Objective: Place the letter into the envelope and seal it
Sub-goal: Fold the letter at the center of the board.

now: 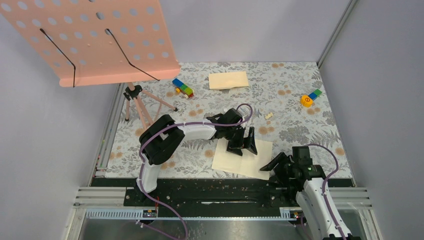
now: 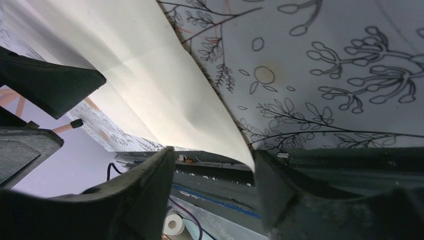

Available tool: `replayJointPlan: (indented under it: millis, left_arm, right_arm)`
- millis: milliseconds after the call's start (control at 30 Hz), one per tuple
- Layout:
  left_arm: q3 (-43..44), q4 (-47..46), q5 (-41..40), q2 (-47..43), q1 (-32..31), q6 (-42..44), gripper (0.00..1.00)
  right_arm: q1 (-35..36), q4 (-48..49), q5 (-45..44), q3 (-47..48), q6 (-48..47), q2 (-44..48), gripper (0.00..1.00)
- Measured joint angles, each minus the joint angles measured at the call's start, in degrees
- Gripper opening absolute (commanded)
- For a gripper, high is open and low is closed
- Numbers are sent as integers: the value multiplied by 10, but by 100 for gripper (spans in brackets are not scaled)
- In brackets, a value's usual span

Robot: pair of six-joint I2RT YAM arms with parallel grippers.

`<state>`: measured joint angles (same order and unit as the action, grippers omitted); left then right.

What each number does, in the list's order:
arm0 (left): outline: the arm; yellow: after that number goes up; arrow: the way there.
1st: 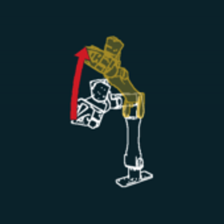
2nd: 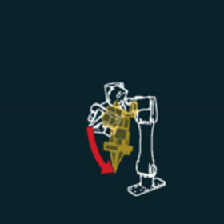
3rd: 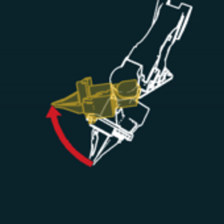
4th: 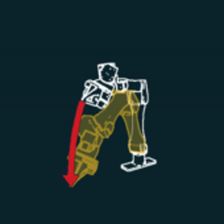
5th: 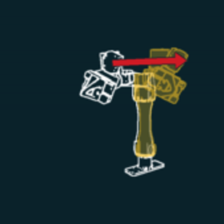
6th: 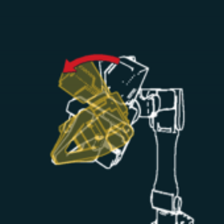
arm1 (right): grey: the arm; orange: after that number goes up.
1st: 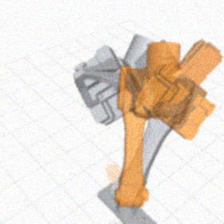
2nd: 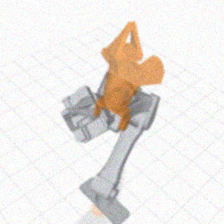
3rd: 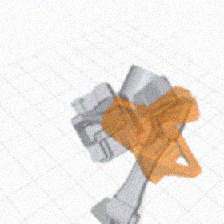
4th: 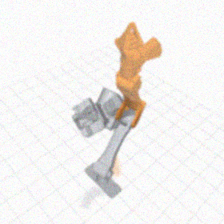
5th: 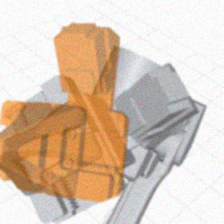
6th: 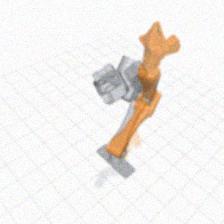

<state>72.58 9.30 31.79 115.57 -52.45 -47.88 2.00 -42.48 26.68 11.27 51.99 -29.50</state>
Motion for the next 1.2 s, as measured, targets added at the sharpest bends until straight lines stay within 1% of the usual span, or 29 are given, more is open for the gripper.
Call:
replayJointPlan:
  millis: [200,333,467,767,867,1033,1133,1200]
  left_arm:
    - [0,0,1,0,0,1,92]
    - [0,0,2,0,0,3,92]
    - [0,0,3,0,0,5,92]
    - [0,1,10,-3,0,11,93]
    - [-8,26,12,-18,0,21,93]
    - [-9,91,19,-81,1,45,93]
    - [-24,94,26,-133,7,45,94]
    - [-52,89,26,-169,15,44,94]
  right_arm:
    - [3,-9,2,0,3,-6,34]
    - [3,32,5,3,10,1,13]
    - [3,49,5,8,14,2,0]
    - [3,56,5,15,7,1,0]
    - [3,48,2,39,-15,-3,0]
    - [14,31,-11,95,-65,-13,0]
    - [19,26,-11,109,-83,-13,0]
    - [21,23,-10,114,-91,-9,0]
